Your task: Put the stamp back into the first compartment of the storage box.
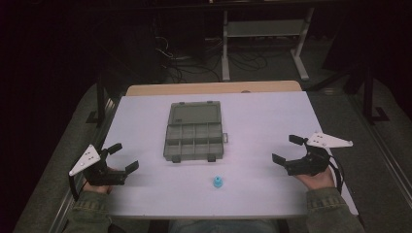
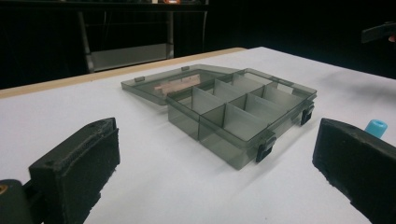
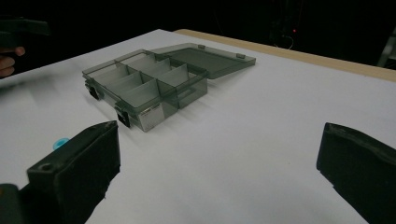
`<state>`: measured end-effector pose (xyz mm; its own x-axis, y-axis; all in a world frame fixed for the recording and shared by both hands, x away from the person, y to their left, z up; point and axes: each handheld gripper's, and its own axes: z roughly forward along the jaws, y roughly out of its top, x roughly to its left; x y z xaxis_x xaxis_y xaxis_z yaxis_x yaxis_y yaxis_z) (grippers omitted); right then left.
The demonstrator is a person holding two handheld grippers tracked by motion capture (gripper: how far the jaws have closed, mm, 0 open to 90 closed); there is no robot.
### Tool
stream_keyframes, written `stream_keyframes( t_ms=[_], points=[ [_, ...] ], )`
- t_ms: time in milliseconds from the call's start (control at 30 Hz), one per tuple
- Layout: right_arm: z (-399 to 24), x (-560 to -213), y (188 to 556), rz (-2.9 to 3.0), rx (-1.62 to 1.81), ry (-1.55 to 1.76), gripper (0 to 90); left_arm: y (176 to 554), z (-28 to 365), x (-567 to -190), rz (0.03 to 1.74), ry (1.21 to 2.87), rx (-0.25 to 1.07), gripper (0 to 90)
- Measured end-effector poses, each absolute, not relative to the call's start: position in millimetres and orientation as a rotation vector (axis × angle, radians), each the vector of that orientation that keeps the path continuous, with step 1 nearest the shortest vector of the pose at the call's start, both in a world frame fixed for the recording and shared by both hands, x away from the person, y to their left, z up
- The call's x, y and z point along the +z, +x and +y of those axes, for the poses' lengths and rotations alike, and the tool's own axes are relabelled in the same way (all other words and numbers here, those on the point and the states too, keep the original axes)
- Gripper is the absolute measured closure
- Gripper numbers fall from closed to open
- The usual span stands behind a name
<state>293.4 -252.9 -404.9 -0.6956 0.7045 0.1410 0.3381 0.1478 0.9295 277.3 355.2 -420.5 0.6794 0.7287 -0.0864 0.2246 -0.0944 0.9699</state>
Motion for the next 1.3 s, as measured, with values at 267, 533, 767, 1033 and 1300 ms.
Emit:
stream_keyframes(
  t_ms=[267, 533, 767, 1033, 1300],
  points=[
    [-252, -405, 294, 2.110, 1.562, 0.997, 0.0, 277, 355, -421, 0.784, 1.650, 0.500, 0.3],
    [-251, -403, 292, 2.111, 1.551, 0.991, 0.0, 278, 356, -421, 0.774, 1.668, 0.514, 0.3],
    [-245, -401, 290, 2.152, 1.514, 0.983, 0.0, 277, 355, -420, 0.776, 1.676, 0.506, 0.3],
    [-239, -398, 291, 2.188, 1.505, 0.976, 0.0, 277, 356, -420, 0.776, 1.667, 0.514, 0.3],
    [-227, -392, 290, 2.227, 1.512, 0.942, 0.0, 278, 355, -420, 0.772, 1.659, 0.510, 0.3]
  ],
)
